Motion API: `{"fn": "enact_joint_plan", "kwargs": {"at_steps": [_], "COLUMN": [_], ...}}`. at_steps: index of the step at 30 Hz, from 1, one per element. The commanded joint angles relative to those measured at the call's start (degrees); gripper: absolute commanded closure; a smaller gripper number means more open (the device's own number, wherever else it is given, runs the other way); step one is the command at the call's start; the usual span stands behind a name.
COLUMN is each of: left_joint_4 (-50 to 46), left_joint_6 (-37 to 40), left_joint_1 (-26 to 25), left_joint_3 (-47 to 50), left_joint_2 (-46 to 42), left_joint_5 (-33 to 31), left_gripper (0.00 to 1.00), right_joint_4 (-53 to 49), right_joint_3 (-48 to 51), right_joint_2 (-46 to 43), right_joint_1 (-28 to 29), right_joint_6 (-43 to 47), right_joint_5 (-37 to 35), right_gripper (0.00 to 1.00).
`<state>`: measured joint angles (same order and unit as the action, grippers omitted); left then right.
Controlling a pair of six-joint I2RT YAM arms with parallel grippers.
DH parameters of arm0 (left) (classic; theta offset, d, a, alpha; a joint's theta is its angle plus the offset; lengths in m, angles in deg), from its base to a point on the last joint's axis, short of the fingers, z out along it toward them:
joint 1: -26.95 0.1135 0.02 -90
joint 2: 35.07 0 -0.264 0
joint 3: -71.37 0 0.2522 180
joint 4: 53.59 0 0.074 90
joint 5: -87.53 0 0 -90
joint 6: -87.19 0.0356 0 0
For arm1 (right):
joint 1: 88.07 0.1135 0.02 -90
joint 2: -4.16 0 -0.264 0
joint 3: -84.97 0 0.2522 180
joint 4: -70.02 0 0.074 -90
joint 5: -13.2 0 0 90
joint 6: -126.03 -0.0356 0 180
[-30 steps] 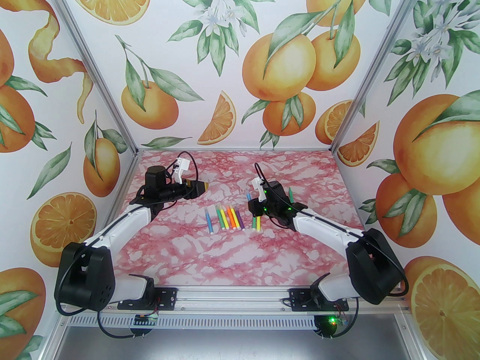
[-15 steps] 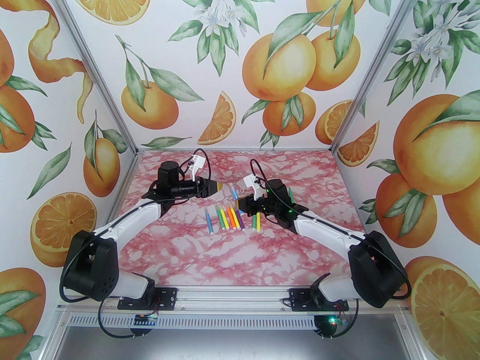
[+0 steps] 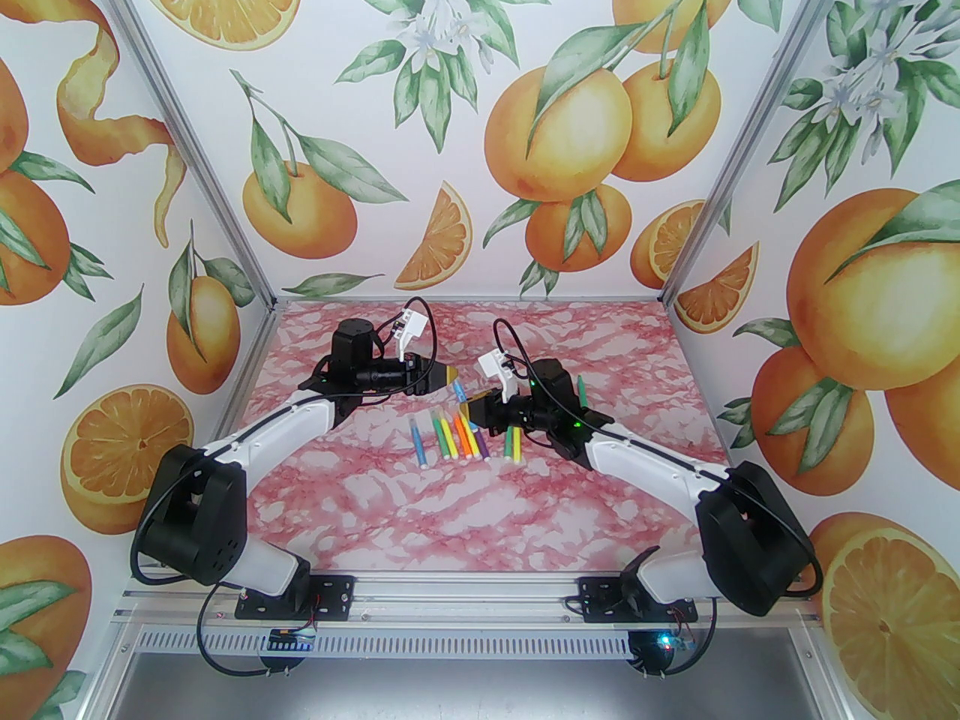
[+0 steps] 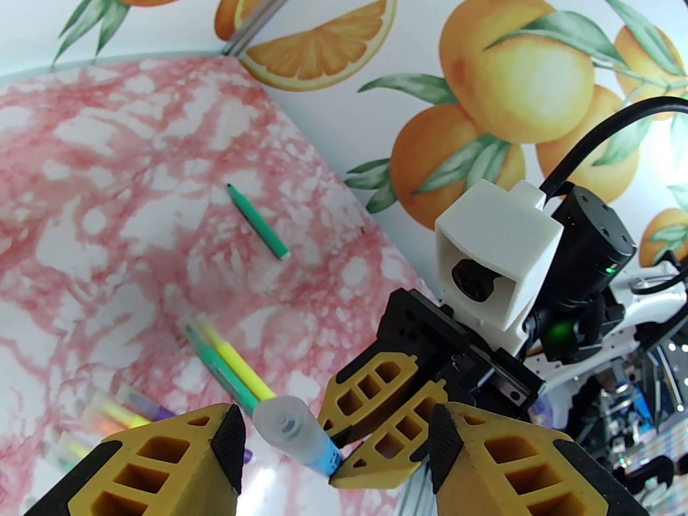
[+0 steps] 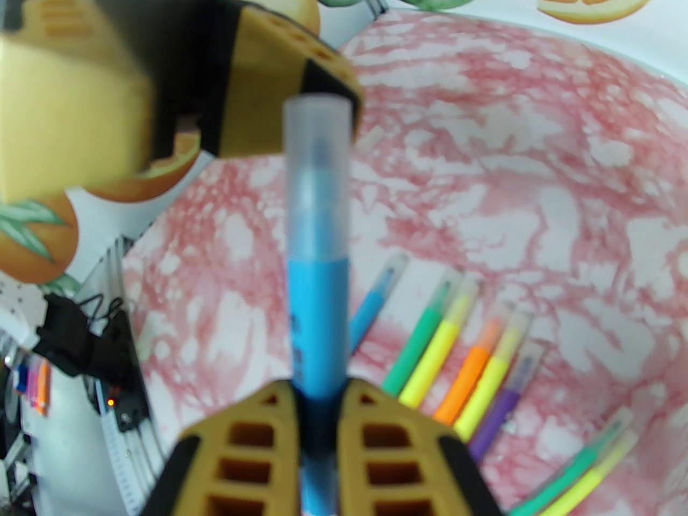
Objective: Open the pen caps
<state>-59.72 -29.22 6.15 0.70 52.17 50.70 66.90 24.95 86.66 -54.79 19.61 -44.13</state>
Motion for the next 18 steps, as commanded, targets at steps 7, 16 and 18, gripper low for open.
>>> {"fn": "enact_joint_plan", "kwargs": {"at_steps": [7, 16, 18], "left_joint_4": [-2.5, -2.6, -2.6], "left_joint_6": [3.0, 3.1, 3.0], "left_joint_1": [-1.0, -1.4, -1.4], "left_joint_3": [-3.0, -3.5, -3.6], "left_joint_2": [1.7, 2.4, 2.6], "left_joint_5": [1.5, 2.0, 2.1], "left_gripper": [0.47, 0.58, 0.61], "right_joint_4": [3.0, 2.9, 2.9], "right_joint_3": [-0.3, -0.3, -0.4], "right_joint_2": [0.4, 0.5, 0.5], "right_joint_1": [0.5, 0.5, 0.5], "right_joint_6": [0.7, 0.8, 0.8], "right_joint_5": [1.3, 0.6, 0.6], "right_gripper": [1.00, 1.00, 1.00]}}
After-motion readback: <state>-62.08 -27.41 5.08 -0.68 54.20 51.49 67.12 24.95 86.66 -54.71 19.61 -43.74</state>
